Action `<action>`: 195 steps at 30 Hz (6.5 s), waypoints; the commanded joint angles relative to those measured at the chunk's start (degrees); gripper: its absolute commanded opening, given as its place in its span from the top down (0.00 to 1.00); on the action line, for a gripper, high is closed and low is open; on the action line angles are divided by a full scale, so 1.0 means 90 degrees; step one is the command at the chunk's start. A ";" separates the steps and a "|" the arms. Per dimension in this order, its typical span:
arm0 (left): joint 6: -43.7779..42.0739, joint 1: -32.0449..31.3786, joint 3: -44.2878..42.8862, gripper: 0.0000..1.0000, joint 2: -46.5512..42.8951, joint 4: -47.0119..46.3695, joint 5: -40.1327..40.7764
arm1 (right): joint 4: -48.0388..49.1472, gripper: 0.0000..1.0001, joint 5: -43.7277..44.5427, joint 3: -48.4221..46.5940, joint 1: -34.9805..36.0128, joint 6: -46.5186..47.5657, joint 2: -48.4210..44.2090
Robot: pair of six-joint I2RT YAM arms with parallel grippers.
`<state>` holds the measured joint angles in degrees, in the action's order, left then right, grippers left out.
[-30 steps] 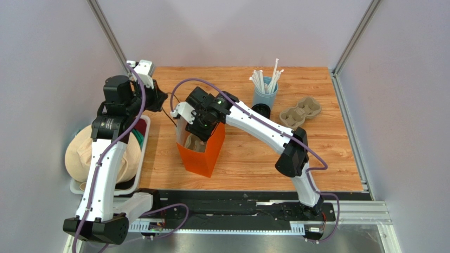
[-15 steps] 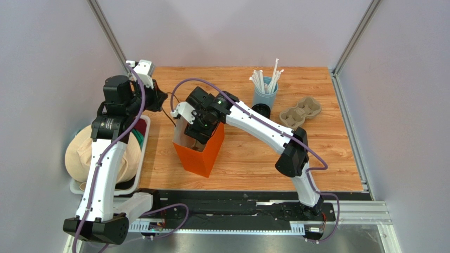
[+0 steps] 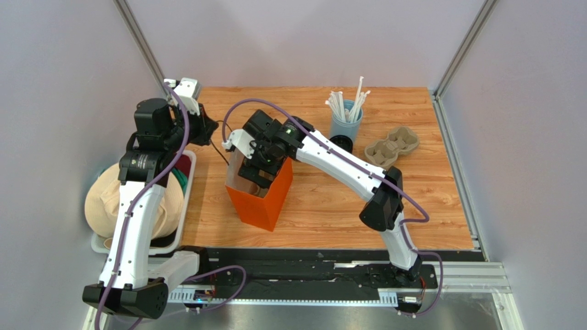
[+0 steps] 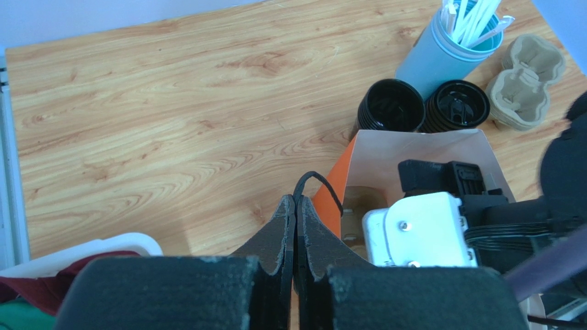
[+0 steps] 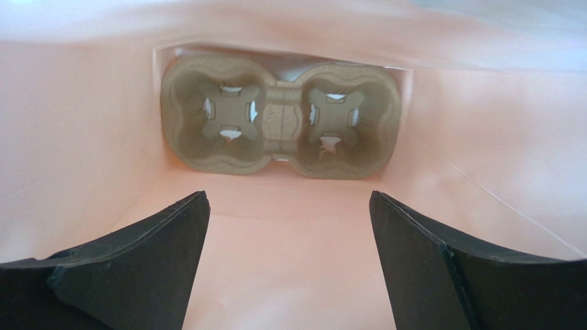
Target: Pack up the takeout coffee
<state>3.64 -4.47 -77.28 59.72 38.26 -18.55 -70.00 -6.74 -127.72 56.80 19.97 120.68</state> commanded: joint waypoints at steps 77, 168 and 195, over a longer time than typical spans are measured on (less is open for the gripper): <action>-0.0238 0.0038 -0.0301 0.49 0.0112 -0.0023 -0.1250 | 0.0541 0.27 -0.0538 0.1047 -0.0607 0.2586 -0.3263; -0.2786 -0.1183 -0.1082 1.00 0.0337 0.1881 -0.2880 | -0.0386 1.00 -0.1887 0.4367 0.0447 0.2576 -0.4122; -0.2827 -0.1193 -0.1238 1.00 0.0414 0.1794 -0.2111 | 0.0579 1.00 -0.0219 0.3763 0.0760 0.2206 -0.4152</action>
<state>-23.59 -15.03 -85.01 63.02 57.74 -41.52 -70.39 -15.22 -86.80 63.53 42.50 84.88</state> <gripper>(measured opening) 0.017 0.011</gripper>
